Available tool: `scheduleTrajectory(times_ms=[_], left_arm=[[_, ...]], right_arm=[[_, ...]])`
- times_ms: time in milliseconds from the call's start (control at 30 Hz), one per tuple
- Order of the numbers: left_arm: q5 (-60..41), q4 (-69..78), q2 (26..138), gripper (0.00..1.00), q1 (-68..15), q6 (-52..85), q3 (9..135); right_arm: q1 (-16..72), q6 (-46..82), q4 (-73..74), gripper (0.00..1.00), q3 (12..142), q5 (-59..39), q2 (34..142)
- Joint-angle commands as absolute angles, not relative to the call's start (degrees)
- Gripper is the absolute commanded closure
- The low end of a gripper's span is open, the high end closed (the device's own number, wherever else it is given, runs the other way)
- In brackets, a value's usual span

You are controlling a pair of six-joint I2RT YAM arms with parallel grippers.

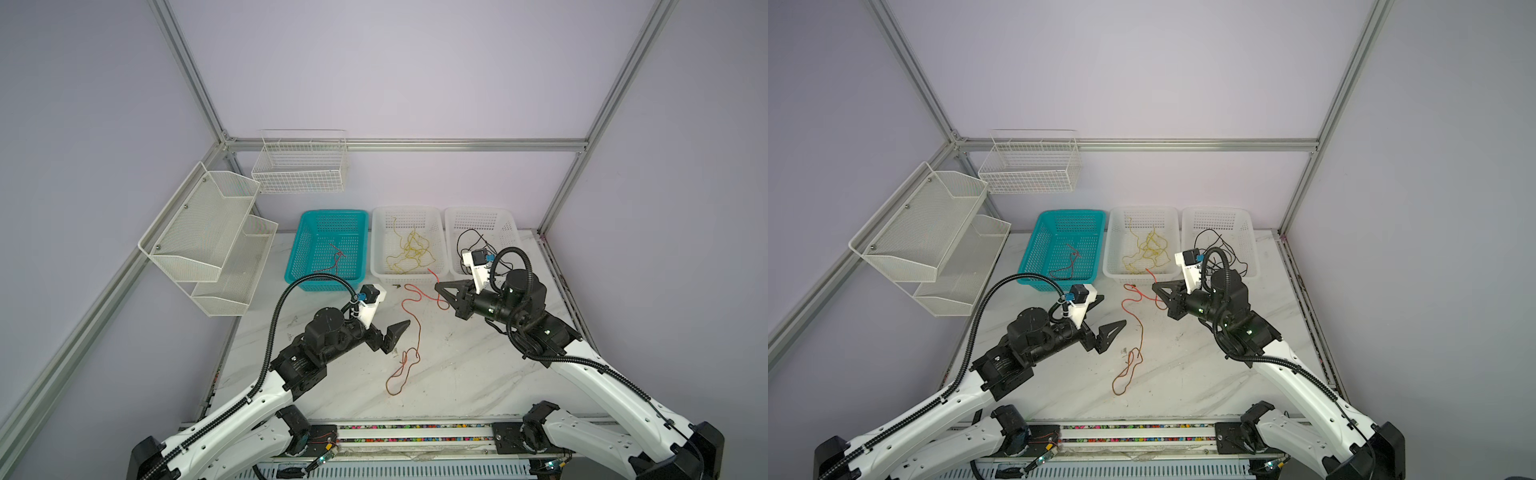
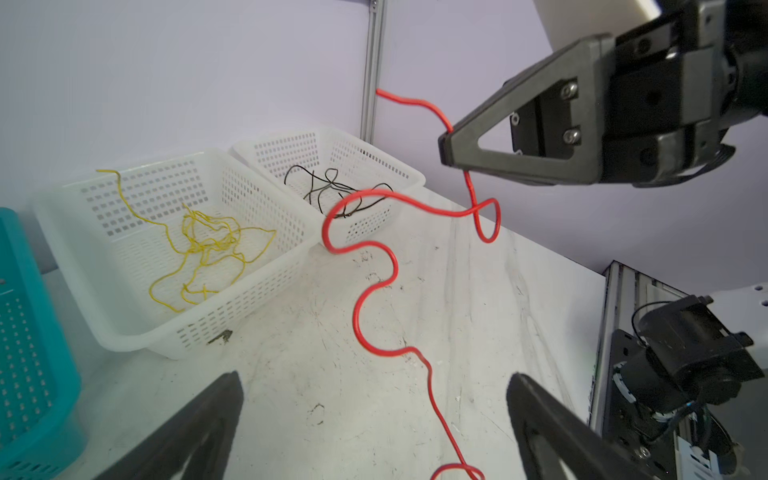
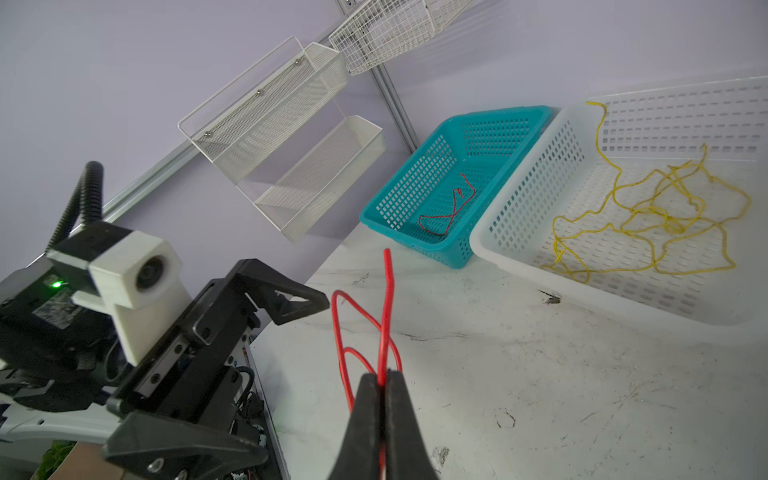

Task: Untangle the cables
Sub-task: 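Lift the red wire with the right gripper while the left gripper grasps it too, then hold the red wire with both grippers and pull it apart between them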

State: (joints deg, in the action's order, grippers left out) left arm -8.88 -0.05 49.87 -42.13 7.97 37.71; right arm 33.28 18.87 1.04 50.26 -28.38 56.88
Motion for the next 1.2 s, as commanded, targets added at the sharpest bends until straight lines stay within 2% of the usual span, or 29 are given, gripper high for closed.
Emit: scheduleTrajectory(times_ms=[0, 433, 600, 667, 767, 833, 967, 1100, 1167], left_arm=[[-12.83, 2.17, 50.74, 0.00, -41.89, 8.33, 37.71], [-12.54, 10.81, 52.80, 0.00, -41.14, 14.79, 36.30], [-15.68, 13.61, 52.83, 0.00, -39.50, 18.91, 35.87], [-17.29, 14.68, 52.82, 0.06, -38.95, 20.08, 35.51], [-19.11, 15.27, 52.79, 0.20, -38.58, 20.85, 35.27], [-19.95, 14.76, 52.82, 0.36, -38.58, 20.93, 35.42], [-21.38, 14.51, 53.17, 0.48, -38.39, 21.20, 35.68], [-23.39, 13.71, 53.84, 0.67, -38.34, 21.28, 36.37], [-23.69, 12.95, 54.13, 0.80, -38.32, 21.18, 36.80]], right_arm=[[33.75, 17.60, 3.22, 1.00, 50.56, -30.55, 55.42], [35.23, 19.72, 9.56, 1.00, 48.18, -36.94, 54.76], [36.19, 19.81, 10.79, 1.00, 47.64, -37.53, 54.59], [36.54, 20.01, 11.36, 1.00, 47.34, -37.53, 54.57], [37.13, 20.40, 12.29, 1.00, 46.77, -37.20, 54.58], [37.42, 20.72, 12.86, 1.00, 46.56, -37.01, 54.61], [38.21, 21.10, 13.77, 1.00, 46.18, -36.45, 54.80], [39.01, 21.01, 13.89, 1.00, 46.18, -35.48, 55.13], [39.28, 20.92, 13.79, 1.00, 46.27, -35.02, 55.36]])
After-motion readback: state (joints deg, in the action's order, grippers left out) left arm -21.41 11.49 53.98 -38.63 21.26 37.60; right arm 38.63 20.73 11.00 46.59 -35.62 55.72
